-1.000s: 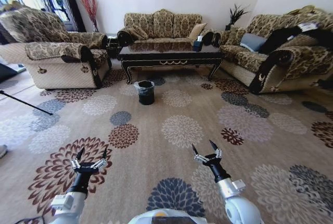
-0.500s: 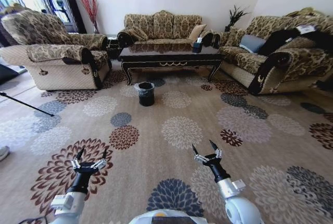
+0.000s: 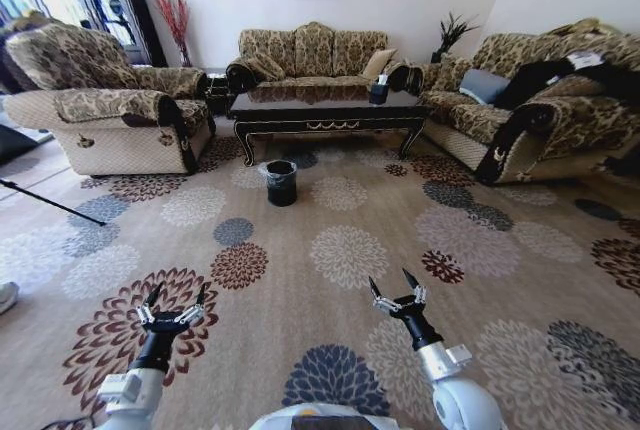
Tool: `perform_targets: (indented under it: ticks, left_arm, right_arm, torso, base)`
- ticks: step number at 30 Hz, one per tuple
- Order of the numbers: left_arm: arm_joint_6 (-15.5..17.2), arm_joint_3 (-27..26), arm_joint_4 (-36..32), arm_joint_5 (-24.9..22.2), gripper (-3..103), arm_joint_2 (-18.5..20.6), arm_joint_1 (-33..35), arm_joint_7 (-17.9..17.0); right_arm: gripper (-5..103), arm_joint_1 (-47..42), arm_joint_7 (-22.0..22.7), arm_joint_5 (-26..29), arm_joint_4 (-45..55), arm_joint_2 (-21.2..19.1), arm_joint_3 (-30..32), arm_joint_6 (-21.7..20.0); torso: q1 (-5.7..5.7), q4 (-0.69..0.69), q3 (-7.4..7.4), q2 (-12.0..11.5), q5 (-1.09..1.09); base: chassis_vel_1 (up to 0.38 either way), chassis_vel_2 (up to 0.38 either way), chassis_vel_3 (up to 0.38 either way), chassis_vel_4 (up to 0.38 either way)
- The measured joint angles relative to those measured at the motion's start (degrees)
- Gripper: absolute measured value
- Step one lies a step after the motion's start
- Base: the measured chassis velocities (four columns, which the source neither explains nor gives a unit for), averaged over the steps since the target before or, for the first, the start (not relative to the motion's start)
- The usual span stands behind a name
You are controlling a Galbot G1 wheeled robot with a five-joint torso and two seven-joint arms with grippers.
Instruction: Move to the front of the table and pick up the trash from the floor, then place it into the trash bin.
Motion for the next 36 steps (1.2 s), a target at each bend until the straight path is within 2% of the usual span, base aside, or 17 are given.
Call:
perform_targets:
  ticks: [36]
  left_arm:
    - [0.0,0.0,0.0,0.0,100,0.0,0.0,0.0]
  right_arm:
    - [100,0.0,0.0,0.0,0.0,0.0,0.0,0.0]
  torso:
    - [2.55,0.0,5.93,8.47,0.0]
  base:
    - [0.0,0.0,0.0,0.0]
